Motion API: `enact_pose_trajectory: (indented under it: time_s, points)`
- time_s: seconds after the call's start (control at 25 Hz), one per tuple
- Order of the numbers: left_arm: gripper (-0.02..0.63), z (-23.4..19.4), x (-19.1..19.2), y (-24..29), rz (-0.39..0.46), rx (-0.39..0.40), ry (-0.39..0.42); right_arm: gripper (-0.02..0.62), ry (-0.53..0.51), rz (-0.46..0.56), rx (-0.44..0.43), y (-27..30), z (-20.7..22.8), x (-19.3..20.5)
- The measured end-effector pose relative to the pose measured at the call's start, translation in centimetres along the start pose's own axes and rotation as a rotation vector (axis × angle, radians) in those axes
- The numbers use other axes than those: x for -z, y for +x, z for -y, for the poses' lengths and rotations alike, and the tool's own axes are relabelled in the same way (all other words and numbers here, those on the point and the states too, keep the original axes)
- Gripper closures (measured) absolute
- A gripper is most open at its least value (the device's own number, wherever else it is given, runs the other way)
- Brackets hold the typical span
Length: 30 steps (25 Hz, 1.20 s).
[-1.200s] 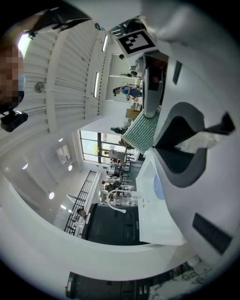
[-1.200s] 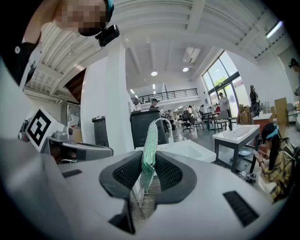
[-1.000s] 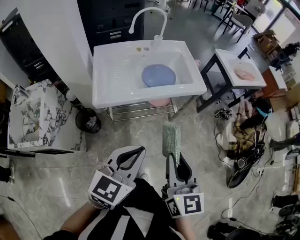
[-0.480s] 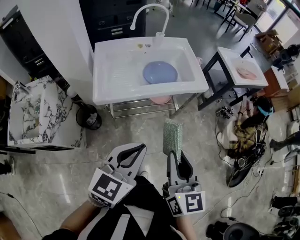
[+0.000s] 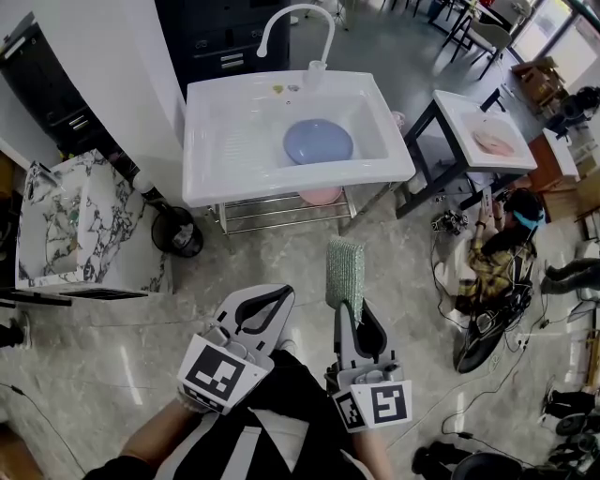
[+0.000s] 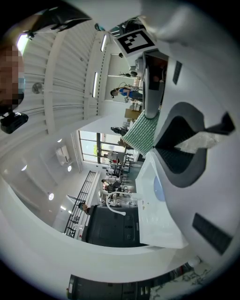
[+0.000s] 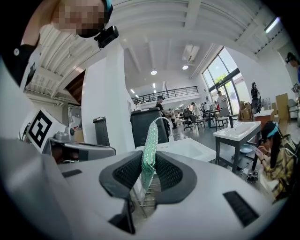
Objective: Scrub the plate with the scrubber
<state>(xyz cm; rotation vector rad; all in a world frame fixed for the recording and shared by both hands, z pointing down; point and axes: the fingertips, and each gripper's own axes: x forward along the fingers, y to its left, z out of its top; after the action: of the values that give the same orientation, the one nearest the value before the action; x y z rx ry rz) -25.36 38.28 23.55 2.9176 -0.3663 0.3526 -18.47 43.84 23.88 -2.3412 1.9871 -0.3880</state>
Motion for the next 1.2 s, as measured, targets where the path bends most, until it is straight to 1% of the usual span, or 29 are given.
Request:
enact_pose_trajectory:
  time_s: [0.12, 0.52, 1.0, 1.2]
  points:
    - [0.607, 0.5, 0.1, 0.2, 0.003, 0.002, 0.014, 0.505, 0.002, 0.004, -0.001, -0.4, 0.4, 0.1]
    - [0.607, 2.2, -0.2, 1.3, -0.007, -0.006, 0.011, 0.505, 0.005, 0.006, -0.010, -1.4, 2.0, -0.3]
    - [0.607, 6.0, -0.6, 3.3, -0.001, -0.028, 0.017, 0.505, -0.007, 0.015, -0.034, -4.0, 5.2, -0.8]
    - [0.607, 7.6, -0.7, 3.9, -0.001, -0.040, 0.043, 0.505, -0.010, 0.020, -0.042, -5.2, 6.4, -0.9]
